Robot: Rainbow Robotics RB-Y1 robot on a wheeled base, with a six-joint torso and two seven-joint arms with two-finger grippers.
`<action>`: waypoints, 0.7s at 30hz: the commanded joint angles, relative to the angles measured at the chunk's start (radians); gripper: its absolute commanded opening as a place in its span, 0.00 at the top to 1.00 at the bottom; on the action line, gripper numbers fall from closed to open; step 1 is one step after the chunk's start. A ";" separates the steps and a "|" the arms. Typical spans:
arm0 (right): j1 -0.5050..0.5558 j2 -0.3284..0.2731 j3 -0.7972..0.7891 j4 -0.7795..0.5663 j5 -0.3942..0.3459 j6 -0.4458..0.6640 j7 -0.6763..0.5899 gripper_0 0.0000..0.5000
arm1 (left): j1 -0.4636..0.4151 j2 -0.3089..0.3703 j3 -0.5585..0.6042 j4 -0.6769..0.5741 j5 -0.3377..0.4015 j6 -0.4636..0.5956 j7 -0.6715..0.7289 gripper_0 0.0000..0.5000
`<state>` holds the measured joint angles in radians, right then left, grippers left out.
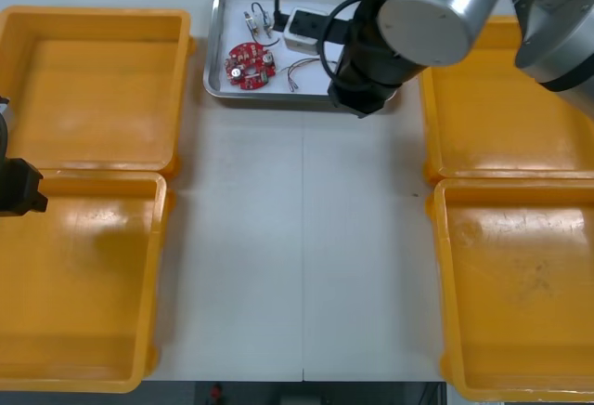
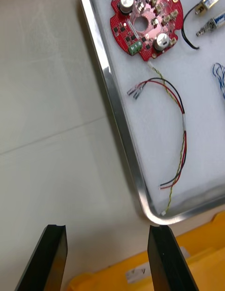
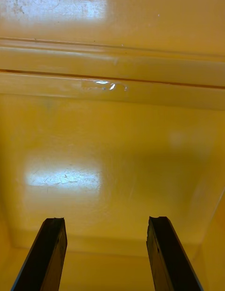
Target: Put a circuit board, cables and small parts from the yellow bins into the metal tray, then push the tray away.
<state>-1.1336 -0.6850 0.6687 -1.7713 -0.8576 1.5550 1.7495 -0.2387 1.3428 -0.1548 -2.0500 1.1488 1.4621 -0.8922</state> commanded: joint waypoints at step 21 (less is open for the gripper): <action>0.388 -0.323 -0.535 -0.184 -0.130 0.309 -0.251 0.00 | 0.015 0.049 0.026 -0.019 0.006 -0.005 -0.047 0.00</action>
<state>-0.7932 -0.9412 0.1958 -1.9301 -0.9725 1.8580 1.6011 -0.2355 1.3430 -0.1547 -2.0510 1.1490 1.4621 -0.8922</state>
